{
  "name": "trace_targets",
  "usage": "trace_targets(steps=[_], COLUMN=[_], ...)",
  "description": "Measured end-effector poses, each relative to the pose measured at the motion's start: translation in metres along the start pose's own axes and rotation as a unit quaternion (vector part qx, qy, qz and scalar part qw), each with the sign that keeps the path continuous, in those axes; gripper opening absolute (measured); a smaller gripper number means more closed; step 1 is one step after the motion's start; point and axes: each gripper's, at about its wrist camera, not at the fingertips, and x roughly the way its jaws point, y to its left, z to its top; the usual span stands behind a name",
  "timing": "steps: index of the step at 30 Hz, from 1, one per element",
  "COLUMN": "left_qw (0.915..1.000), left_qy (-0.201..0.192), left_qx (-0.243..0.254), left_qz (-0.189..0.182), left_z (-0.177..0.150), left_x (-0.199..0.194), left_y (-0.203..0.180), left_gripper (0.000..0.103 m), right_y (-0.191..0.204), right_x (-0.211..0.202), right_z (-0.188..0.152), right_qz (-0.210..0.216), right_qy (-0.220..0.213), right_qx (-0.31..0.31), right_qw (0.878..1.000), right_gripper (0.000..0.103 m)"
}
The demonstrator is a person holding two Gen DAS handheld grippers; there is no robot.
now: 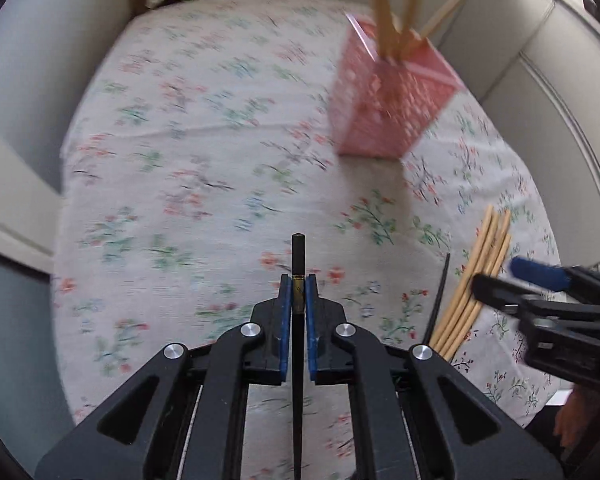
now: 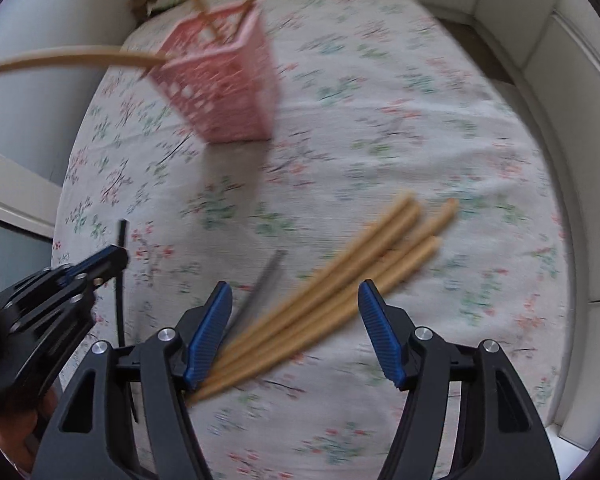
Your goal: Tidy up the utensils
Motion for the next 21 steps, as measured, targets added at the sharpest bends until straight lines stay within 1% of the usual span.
trace_targets(steps=[1, 3, 6, 7, 8, 9, 11, 15, 16, 17, 18, 21], left_qw=[1.0, 0.9995, 0.9988, 0.9987, 0.9987, 0.9987, 0.9988, 0.9987, 0.9987, 0.9986, 0.9986, 0.9981], left_qy=[-0.008, -0.026, -0.044, -0.046, -0.048, -0.049, -0.048, -0.049, -0.05, -0.051, -0.053, -0.062], left_qx=[0.0, 0.0, 0.006, 0.008, 0.008, 0.008, 0.005, -0.002, -0.003, -0.004, -0.003, -0.003], left_qz=[0.006, 0.016, 0.021, 0.019, 0.015, 0.014, 0.012, 0.01, 0.01, 0.009, 0.008, 0.006], left_z=[0.001, 0.0, -0.002, -0.001, -0.001, -0.001, 0.0, 0.0, 0.0, 0.0, 0.001, 0.0], left_x=[-0.005, -0.015, -0.03, -0.034, -0.035, -0.035, -0.033, -0.032, -0.032, -0.033, -0.033, -0.038], left_y=[0.005, 0.006, 0.013, 0.018, 0.016, 0.019, 0.022, 0.025, 0.025, 0.025, 0.024, 0.023], left_gripper=[0.006, 0.006, 0.006, 0.006, 0.006, 0.006, 0.006, 0.006, 0.006, 0.006, 0.006, 0.006], right_y=[0.005, 0.01, 0.012, 0.013, 0.014, 0.015, 0.018, 0.026, 0.028, 0.031, 0.034, 0.03], right_x=[0.008, 0.018, 0.027, 0.031, 0.032, 0.033, 0.04, 0.042, 0.042, 0.042, 0.043, 0.039], right_z=[0.004, 0.008, 0.011, 0.012, 0.013, 0.014, 0.015, 0.018, 0.019, 0.019, 0.019, 0.011], right_qz=[-0.001, -0.005, -0.007, -0.007, -0.007, -0.007, 0.001, -0.017, -0.028, -0.038, -0.037, -0.007], right_qy=[0.015, 0.03, 0.039, 0.043, 0.042, 0.04, 0.05, 0.037, 0.031, 0.023, 0.017, -0.011], right_qx=[0.007, 0.021, 0.037, 0.04, 0.042, 0.042, 0.044, 0.035, 0.033, 0.026, 0.025, 0.034], right_qw=[1.0, 0.999, 0.999, 0.998, 0.998, 0.998, 0.998, 0.999, 0.999, 0.999, 0.999, 0.999], right_gripper=[0.064, 0.063, 0.06, 0.06, 0.058, 0.054, 0.046, 0.045, 0.04, 0.014, 0.009, 0.004])
